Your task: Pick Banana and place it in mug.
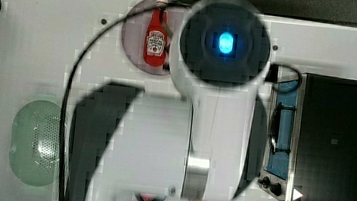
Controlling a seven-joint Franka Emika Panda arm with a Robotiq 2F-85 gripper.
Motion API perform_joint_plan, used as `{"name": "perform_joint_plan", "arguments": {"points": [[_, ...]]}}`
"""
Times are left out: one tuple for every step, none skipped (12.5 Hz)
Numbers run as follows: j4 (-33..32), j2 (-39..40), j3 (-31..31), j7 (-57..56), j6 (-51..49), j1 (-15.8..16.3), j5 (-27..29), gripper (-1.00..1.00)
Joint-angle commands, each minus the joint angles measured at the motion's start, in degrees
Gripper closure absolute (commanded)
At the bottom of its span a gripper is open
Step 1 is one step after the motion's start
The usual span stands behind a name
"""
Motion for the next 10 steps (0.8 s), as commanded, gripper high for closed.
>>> {"name": "perform_joint_plan", "arguments": {"points": [[-15.5,-15.6,-0.7,4.6,-1.8,-1.0,-1.2,-0.58],[-15.5,-15.6,-0.7,4.6,-1.6,-1.0,-1.2,-0.79],[-15.6,-15.4,-0.6,4.4,-1.4,-1.0,-1.2,-0.99],[-15.7,-15.1,-0.5,3.3,-1.2,-0.9,-1.2,-1.00],[-16.0,-14.5,-0.4,0.6,-0.8,-0.9,-1.2,-1.00],[-16.3,-13.7,-0.3,-3.5,-0.4,-0.9,-1.2,-1.00],[-16.9,-12.6,-0.4,-7.8,0.5,-0.9,-1.2,-1.00],[-17.5,-11.3,-0.4,-12.2,1.9,-0.9,-1.2,-1.00],[-18.2,-9.7,-0.4,-16.0,3.4,-0.9,-1.2,-1.00],[-18.9,-7.9,-0.4,-19.8,5.3,-0.9,-1.2,-1.00]]}}
